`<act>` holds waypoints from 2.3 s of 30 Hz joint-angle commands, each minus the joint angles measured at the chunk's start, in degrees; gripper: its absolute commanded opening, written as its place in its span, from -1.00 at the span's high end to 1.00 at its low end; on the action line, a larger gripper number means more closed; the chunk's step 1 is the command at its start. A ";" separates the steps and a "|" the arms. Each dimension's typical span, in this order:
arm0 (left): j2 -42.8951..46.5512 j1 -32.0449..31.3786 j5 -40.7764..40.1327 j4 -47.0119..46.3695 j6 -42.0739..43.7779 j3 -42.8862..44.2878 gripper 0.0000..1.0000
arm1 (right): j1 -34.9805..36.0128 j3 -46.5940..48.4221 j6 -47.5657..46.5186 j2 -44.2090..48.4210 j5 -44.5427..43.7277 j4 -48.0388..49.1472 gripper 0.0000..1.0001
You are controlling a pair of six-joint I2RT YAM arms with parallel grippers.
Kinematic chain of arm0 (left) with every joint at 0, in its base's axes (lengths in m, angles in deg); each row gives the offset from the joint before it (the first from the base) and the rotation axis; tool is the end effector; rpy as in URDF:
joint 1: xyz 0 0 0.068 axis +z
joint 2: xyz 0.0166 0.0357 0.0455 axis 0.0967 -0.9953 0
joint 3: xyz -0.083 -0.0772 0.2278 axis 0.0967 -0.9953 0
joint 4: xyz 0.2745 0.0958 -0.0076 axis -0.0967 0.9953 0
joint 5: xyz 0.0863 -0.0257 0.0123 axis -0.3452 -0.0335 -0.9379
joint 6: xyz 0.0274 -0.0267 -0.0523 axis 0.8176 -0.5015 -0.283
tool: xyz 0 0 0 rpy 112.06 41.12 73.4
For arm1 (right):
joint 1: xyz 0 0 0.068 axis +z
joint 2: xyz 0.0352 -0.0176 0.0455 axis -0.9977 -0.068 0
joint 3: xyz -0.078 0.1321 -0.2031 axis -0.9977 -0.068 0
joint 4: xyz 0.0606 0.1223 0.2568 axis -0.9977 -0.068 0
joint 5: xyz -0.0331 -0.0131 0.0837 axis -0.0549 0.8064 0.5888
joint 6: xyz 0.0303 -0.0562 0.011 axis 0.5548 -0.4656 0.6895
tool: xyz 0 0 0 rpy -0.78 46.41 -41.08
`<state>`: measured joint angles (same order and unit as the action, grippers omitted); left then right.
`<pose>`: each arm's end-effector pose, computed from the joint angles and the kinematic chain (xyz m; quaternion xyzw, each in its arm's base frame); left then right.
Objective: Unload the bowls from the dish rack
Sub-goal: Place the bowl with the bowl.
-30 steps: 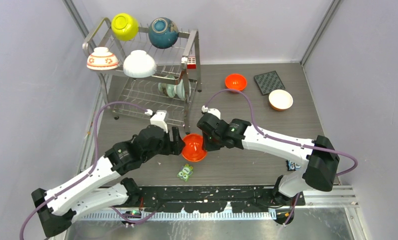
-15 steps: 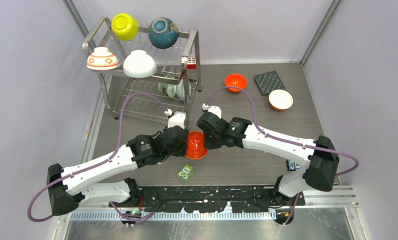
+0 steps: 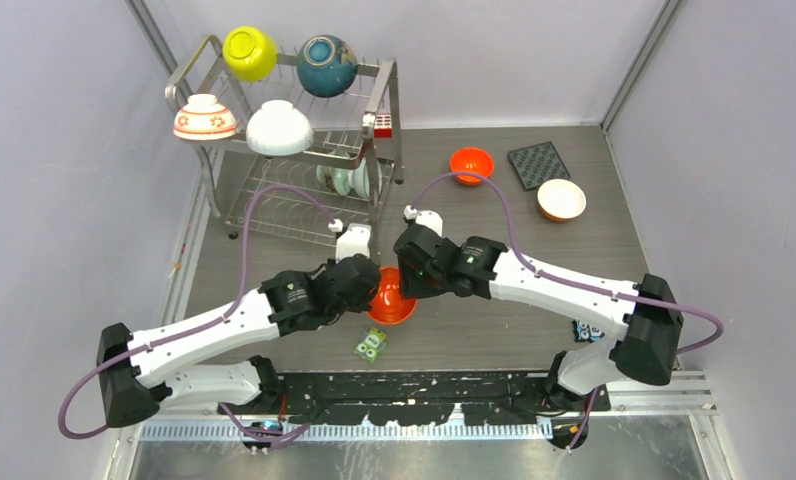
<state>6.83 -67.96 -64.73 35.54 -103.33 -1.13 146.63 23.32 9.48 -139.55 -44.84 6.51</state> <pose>0.1429 -0.2197 0.2589 0.0557 0.9117 -0.1230 0.3880 0.1796 0.2940 0.2474 -0.0996 0.9446 0.1637 0.2663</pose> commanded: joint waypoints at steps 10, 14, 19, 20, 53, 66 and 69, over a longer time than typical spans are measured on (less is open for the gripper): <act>-0.37 -0.25 -0.50 -0.62 -6.47 0.02 1.00 | -0.06 -1.26 0.20 5.20 -6.21 3.98 0.11; -0.41 -0.18 -0.38 -0.41 -10.15 -0.22 0.99 | 0.18 -1.53 0.05 4.95 -7.41 3.98 0.17; -4.41 -0.25 -1.51 7.61 -18.40 4.03 1.00 | 0.63 -1.33 -0.32 4.62 -8.64 3.90 0.22; -5.50 -0.24 -1.53 9.54 -19.59 5.21 0.99 | 0.72 -1.23 -0.33 4.36 -8.81 3.88 0.22; -6.75 -0.23 -0.84 12.03 -25.49 7.05 1.00 | 1.40 -3.54 0.69 0.64 -5.79 6.35 0.42; -6.37 -0.21 -0.95 11.63 -24.84 6.91 0.72 | 1.42 -3.14 -0.32 1.30 -6.59 4.56 0.99; -5.32 -0.22 0.66 9.34 -21.57 6.41 0.05 | 1.47 -1.65 -0.41 2.08 -7.63 2.05 0.98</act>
<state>-1.49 -68.09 -64.18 48.20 -126.41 3.75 148.45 19.43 7.63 -139.03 -49.39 9.83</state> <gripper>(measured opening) 0.317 0.052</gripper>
